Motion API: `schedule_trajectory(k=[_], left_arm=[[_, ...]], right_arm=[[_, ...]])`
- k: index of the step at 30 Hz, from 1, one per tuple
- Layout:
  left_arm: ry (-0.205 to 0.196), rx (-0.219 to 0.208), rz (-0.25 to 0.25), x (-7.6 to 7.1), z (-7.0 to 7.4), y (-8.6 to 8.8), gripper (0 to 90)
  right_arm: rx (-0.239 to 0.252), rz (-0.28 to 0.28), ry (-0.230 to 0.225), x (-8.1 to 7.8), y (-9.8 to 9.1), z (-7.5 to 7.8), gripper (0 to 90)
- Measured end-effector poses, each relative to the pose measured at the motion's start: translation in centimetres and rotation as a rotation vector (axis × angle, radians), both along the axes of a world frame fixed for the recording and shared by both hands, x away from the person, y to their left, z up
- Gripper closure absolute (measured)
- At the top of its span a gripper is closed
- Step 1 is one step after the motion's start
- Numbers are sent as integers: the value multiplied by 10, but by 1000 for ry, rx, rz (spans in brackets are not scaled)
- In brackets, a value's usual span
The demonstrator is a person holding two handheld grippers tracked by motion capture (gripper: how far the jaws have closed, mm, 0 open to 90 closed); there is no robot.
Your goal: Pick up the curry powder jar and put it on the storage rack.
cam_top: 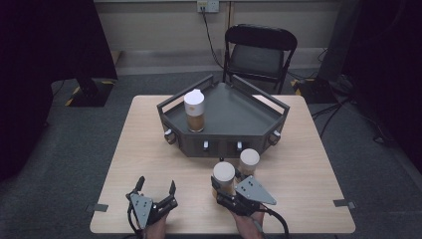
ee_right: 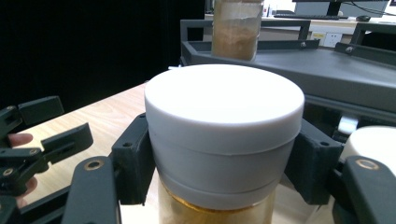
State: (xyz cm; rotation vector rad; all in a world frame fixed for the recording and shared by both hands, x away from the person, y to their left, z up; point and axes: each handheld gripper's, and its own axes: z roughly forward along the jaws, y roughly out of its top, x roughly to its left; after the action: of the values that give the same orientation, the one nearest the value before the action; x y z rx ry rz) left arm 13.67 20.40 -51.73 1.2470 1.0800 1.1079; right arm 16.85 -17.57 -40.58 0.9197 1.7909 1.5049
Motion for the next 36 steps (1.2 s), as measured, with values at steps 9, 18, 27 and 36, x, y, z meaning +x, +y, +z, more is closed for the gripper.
schedule_trajectory(k=[9,18,27,36], left_arm=[[0,1,0,0,0,0,13],[0,1,-1,0,0,0,13],[0,1,-1,0,0,0,15],[0,1,-1,0,0,0,16]], right_arm=[[0,-1,-6,8,-3,12,336],[8,2,-18,17,-5,27,337],[13,8,-19,29,-7,40,337],[11,5,-30,39,-9,56,337]])
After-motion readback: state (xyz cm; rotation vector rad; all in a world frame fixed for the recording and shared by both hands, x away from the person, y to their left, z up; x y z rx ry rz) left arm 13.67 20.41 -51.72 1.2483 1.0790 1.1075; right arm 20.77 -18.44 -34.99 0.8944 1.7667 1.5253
